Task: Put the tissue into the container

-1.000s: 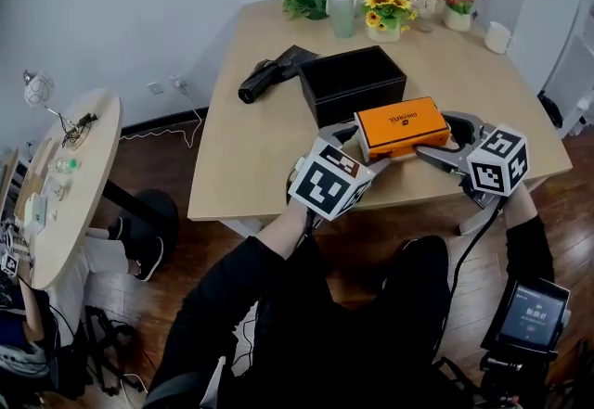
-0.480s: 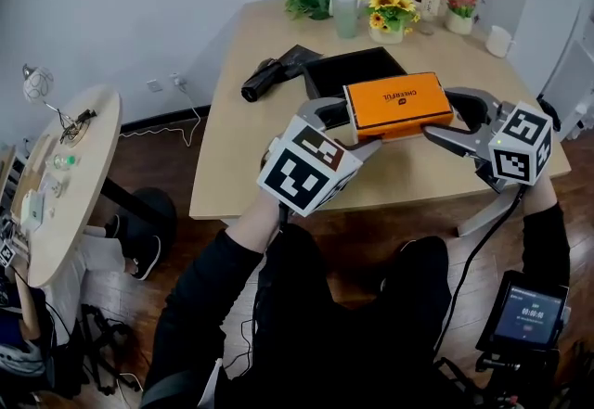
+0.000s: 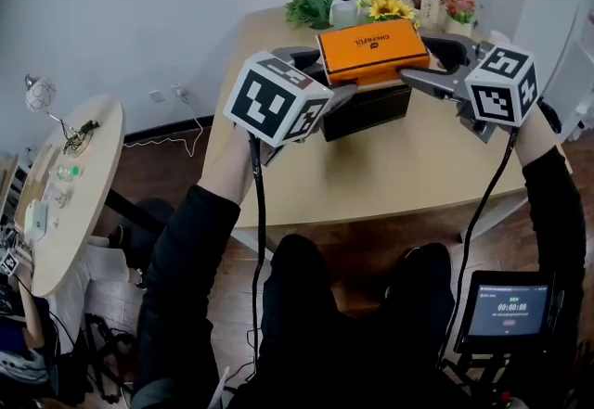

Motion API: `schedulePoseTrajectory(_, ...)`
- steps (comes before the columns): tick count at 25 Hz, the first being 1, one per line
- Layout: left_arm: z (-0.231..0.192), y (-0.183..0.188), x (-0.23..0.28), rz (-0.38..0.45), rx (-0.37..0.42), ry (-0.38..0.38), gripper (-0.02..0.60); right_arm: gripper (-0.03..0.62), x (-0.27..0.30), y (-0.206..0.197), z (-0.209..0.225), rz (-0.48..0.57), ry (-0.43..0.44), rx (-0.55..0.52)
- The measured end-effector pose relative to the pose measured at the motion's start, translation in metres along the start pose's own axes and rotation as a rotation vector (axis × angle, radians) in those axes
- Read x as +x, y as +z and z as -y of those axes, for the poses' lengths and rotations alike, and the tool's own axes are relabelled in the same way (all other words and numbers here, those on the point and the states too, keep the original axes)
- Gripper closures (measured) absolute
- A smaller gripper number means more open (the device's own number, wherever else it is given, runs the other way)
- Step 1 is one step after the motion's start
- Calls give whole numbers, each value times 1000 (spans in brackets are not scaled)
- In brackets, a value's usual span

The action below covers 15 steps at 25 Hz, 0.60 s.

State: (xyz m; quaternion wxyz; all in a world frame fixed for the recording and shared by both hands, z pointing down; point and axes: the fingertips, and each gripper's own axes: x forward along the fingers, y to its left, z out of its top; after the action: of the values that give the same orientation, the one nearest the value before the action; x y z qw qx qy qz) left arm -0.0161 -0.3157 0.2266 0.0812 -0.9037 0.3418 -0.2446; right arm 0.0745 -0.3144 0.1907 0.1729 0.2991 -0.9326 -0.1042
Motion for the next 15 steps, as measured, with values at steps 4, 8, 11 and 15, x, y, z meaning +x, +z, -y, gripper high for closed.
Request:
schedulePoseTrajectory(4,-18,-1,9,-36,-22,7,279,298,16,1,14,-3,7,2)
schedulePoseTrajectory(8,-19,-7,13,-86,-69,-5,281,298,22,-4,18,-9,42,28)
schedulePoseTrajectory(11,-16,-10,8,-120,-74,-3,281,298,24,-6,13,-13,70,50)
schedulePoseTrajectory(15,-17,-13,9,-153,-65,-7,281,298,29,-13,14,-18,100,81)
